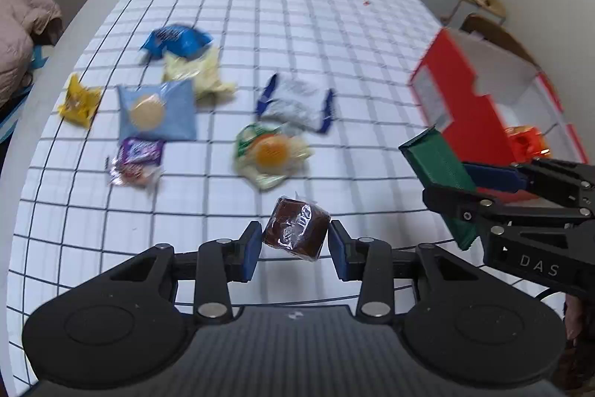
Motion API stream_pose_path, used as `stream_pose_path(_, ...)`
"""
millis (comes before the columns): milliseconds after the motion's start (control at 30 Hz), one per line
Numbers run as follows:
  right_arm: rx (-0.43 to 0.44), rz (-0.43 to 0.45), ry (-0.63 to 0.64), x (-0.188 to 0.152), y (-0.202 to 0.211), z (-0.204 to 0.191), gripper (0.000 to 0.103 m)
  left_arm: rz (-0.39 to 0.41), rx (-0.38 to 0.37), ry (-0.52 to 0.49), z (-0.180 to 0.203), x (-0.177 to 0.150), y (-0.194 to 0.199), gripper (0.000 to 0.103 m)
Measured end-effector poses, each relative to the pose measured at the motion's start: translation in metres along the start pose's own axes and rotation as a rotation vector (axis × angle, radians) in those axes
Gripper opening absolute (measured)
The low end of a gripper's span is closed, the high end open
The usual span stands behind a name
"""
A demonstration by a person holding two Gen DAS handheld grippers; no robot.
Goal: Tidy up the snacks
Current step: 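Carry the brown candy and green bar over the shoebox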
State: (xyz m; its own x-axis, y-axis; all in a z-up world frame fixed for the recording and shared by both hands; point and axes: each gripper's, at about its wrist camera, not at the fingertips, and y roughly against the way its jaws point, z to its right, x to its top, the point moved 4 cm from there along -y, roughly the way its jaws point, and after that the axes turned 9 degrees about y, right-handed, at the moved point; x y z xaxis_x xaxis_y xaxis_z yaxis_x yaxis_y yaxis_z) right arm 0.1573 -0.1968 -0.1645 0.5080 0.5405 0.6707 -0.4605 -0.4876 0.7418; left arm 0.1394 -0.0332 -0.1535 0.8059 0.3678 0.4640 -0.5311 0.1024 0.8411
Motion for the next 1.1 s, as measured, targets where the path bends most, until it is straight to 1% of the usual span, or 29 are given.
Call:
stream_pose_path(267,-0.035,0.067,-0.058,0.004,0.052,0.029,0.043,0.049,-0.046,-0.054,0.056,0.009,0.026,0.038)
stream_pose_path(533,-0.089,0.107,-0.096,-0.002,0.090,0.067,0.043,0.083,-0.101,-0.120,0.117,0.018,0.035,0.038)
stream_pose_path(800,-0.144,0.131,-0.127,-0.013,0.113,0.113,0.043,0.101,-0.122,-0.171,0.174,0.026,0.029,0.038)
stream_pose_path(1100,-0.201,0.124,-0.182,-0.024,0.121,0.172,0.043,0.093,-0.123,-0.192,0.222,0.043,0.005,0.038)
